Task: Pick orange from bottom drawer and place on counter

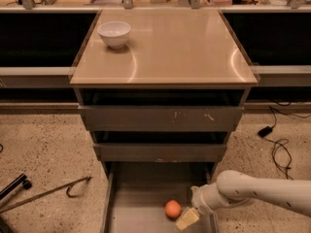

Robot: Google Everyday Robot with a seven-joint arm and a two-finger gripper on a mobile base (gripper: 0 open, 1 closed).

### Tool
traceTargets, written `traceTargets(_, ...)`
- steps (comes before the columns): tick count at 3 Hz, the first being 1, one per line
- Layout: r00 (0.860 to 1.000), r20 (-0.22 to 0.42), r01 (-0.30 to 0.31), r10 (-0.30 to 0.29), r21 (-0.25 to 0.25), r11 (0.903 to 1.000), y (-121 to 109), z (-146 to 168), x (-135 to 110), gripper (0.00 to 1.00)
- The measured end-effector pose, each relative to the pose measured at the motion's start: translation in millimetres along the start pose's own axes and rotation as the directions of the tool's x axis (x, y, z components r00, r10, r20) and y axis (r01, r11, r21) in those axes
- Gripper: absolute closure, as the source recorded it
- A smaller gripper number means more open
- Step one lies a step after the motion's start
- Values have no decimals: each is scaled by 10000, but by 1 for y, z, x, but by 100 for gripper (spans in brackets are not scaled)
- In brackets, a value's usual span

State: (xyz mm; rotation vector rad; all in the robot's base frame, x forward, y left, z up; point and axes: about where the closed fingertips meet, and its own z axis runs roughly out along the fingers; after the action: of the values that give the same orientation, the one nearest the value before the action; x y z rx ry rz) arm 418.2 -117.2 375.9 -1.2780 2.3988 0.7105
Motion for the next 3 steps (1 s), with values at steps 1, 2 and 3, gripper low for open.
traceTargets(1,9995,144,-298,298,-3,9996,-14,63,8,0)
traceTargets(2,9947,433,-947,929,424,9946,-30,116,25,0)
traceTargets(3,9947,436,-947,929,422,9946,-30,116,25,0)
